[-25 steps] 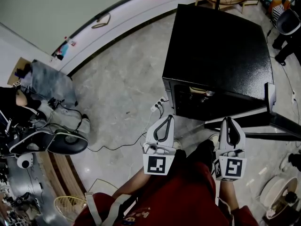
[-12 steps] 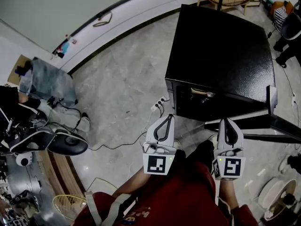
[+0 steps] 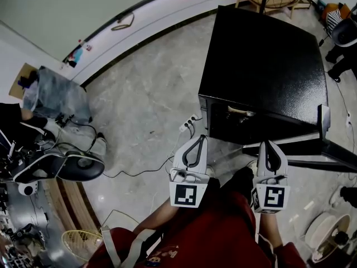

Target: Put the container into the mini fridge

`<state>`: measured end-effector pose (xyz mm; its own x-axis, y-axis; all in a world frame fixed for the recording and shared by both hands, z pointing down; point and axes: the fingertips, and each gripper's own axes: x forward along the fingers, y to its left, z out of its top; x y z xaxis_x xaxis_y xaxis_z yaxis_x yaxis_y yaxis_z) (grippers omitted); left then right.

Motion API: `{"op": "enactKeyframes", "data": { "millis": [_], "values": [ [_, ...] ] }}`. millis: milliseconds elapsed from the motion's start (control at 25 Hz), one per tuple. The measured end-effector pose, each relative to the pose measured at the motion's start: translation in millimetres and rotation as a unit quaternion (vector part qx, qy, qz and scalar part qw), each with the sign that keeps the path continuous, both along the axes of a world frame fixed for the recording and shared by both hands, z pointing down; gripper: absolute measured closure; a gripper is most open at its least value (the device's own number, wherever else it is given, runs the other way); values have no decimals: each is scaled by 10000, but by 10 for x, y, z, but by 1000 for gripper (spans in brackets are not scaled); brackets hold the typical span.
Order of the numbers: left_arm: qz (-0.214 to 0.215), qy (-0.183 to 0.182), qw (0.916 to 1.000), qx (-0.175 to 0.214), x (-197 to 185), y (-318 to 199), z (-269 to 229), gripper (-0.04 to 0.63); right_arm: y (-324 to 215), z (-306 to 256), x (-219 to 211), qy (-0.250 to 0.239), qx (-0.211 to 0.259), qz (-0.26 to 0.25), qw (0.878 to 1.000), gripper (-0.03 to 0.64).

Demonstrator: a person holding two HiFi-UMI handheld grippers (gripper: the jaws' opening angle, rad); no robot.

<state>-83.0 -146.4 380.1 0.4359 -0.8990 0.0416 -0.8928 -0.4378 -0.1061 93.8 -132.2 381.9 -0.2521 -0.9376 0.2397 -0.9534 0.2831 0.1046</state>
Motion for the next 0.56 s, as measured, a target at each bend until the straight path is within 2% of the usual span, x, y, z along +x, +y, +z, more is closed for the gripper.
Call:
{"op": "enactKeyframes", "data": {
  "millis": [120,560],
  "values": [
    [-13,-6,10000,-31,-6,-13,19,592,-18,26,0,6,-2,-6,10000,617],
    [-165,331,9990,-235,-65,-53,8,591,-71,-44,-81,-55,-17,-53,10000,617]
  ]
}}
